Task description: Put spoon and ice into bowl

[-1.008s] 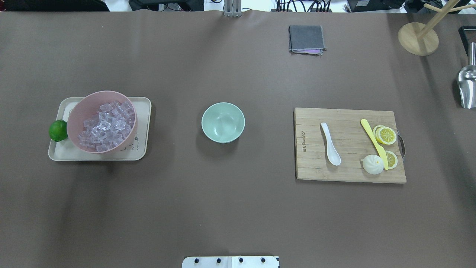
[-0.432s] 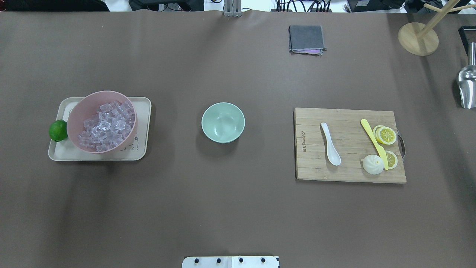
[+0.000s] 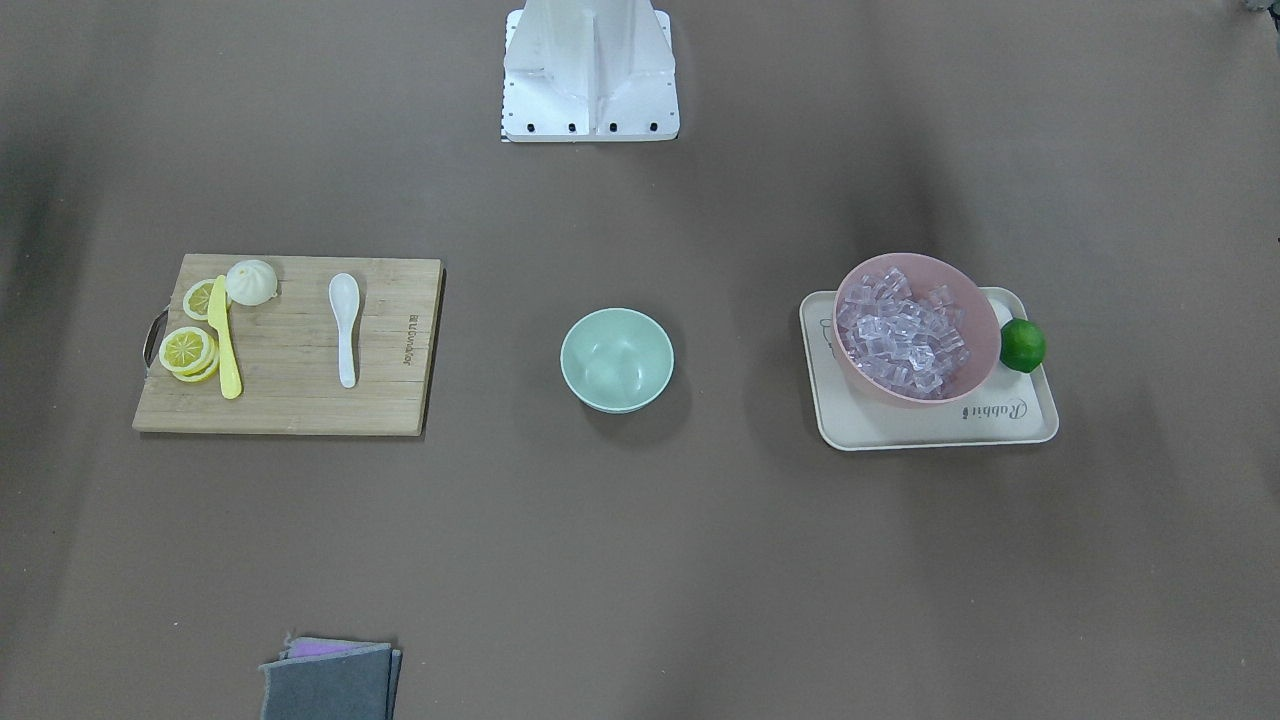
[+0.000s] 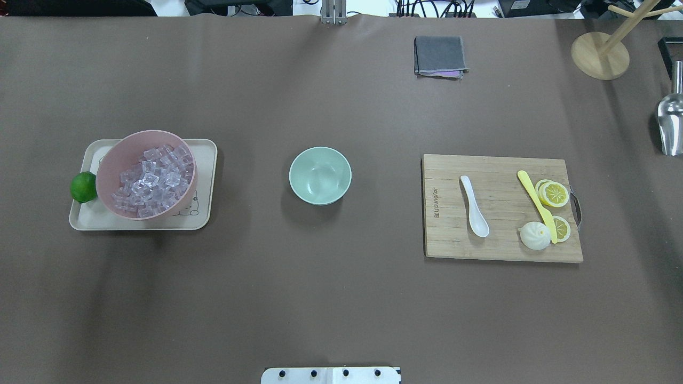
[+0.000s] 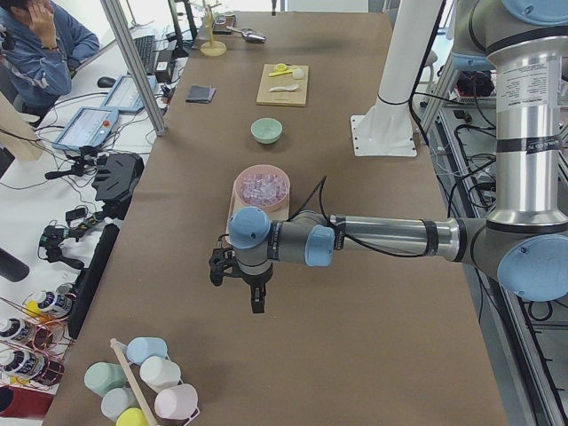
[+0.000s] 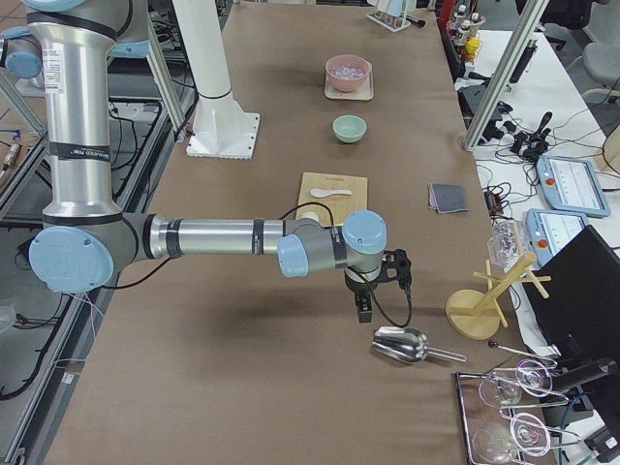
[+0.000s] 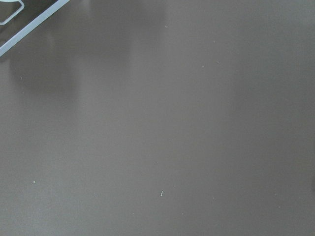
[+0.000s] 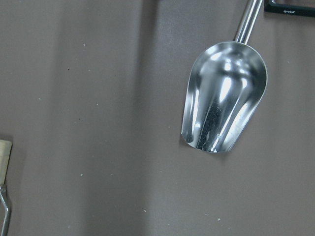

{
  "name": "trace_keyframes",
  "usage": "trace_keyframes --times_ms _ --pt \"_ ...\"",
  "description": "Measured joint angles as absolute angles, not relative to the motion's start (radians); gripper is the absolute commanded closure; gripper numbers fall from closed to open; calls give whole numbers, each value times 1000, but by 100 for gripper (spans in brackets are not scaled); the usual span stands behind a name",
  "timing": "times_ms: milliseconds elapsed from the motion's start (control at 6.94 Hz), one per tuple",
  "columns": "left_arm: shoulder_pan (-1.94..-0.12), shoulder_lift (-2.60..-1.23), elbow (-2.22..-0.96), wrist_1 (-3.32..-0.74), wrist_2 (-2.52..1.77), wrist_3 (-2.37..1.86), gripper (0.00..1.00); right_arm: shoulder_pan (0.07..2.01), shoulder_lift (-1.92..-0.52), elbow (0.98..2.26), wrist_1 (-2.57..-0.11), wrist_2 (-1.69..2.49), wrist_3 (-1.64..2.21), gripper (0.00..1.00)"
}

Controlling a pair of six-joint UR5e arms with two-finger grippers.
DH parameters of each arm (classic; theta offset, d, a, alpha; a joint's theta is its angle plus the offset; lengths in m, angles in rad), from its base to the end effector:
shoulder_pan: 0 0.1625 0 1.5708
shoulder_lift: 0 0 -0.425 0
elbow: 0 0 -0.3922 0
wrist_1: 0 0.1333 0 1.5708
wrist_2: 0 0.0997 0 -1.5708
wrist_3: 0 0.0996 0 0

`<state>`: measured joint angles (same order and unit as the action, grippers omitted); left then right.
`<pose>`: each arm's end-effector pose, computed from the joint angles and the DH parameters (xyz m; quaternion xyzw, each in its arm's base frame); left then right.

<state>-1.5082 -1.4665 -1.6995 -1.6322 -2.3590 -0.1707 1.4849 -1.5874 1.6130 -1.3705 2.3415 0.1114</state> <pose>-0.0342 -0.4562 0.6370 -0.0053 0.3856 -0.0334 0.9220 0.0209 -0.5018 0.6247 0.0671 -0.3820 -0.0306 0.9212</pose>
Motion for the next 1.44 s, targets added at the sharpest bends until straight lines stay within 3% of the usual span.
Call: trace_keyframes --times_ms 864,1441 --pt "-1508 -1466 -1718 -1637 -2362 -171 2 1484 -1589 1614 -1368 2375 112 0" --pt "-1507 -1470 -1740 -1728 -2376 -176 2 1396 -1591 1612 -1187 2411 179 0"
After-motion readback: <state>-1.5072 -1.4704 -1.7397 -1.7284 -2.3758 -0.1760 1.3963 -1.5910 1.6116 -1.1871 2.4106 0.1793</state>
